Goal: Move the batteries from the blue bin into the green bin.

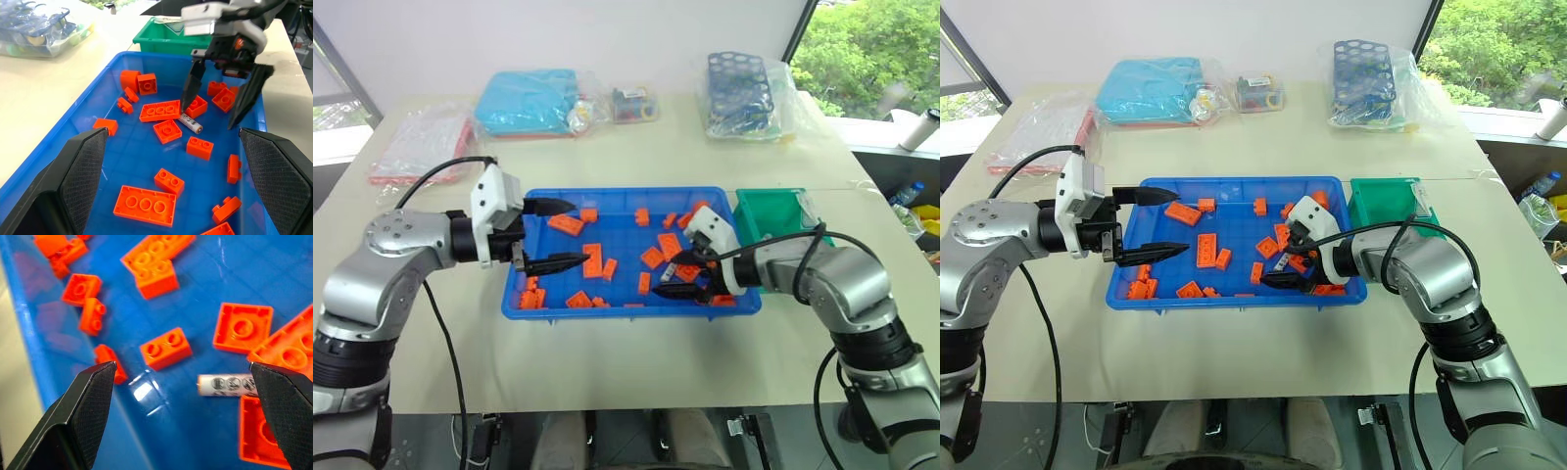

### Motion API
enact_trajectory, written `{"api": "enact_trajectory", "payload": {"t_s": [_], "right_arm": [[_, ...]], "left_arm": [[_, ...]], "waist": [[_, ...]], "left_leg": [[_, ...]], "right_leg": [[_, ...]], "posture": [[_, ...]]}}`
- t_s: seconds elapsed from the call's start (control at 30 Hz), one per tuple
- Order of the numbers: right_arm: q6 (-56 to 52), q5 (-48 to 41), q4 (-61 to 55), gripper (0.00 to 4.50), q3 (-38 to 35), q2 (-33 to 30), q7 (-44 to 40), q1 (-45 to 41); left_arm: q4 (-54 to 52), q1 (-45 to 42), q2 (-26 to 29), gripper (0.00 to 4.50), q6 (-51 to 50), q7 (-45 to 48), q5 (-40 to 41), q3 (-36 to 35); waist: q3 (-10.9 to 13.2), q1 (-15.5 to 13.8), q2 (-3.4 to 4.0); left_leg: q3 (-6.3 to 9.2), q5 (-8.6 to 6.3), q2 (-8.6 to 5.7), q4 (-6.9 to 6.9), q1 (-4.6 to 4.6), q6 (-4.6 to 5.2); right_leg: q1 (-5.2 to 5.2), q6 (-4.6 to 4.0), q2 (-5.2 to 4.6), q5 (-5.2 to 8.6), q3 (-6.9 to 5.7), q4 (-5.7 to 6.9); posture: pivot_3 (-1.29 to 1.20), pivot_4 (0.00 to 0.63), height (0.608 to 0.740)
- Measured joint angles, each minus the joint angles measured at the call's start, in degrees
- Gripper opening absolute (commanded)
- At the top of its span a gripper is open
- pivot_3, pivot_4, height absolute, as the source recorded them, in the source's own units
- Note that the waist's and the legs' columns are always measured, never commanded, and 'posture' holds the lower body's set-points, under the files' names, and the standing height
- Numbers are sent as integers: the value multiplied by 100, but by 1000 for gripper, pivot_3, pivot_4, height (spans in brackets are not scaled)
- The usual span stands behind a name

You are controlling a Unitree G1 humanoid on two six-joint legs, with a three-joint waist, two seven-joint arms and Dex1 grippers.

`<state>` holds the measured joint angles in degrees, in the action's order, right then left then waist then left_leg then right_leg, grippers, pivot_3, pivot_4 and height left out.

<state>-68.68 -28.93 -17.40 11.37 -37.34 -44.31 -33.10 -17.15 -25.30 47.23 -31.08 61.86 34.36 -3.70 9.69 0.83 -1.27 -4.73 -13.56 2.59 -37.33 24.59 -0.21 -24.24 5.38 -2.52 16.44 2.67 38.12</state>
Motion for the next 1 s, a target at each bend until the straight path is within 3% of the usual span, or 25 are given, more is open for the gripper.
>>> {"api": "enact_trajectory", "payload": {"t_s": [0.73,0.87,1.0], "right_arm": [[1231,888,709,4473,682,-161,-111,-87],[1477,1057,817,3197,806,-120,-140,-86],[1619,1116,880,1079,824,-90,-207,-64]], "left_arm": [[131,-182,-25,4500,66,42,-91,20],[132,-192,-36,4500,69,43,-122,21],[133,-225,-48,4500,69,43,-130,21]], "waist": [[0,1,0],[0,0,0],[0,-3,0]], "left_leg": [[0,0,-10,0,0,0],[0,0,-9,0,0,0],[0,0,-9,0,0,0]], "right_leg": [[0,0,0,0,0,0],[0,0,0,0,0,0],[0,0,0,0,0,0]], "posture": [[0,150,739],[0,150,739],[0,150,739]]}}
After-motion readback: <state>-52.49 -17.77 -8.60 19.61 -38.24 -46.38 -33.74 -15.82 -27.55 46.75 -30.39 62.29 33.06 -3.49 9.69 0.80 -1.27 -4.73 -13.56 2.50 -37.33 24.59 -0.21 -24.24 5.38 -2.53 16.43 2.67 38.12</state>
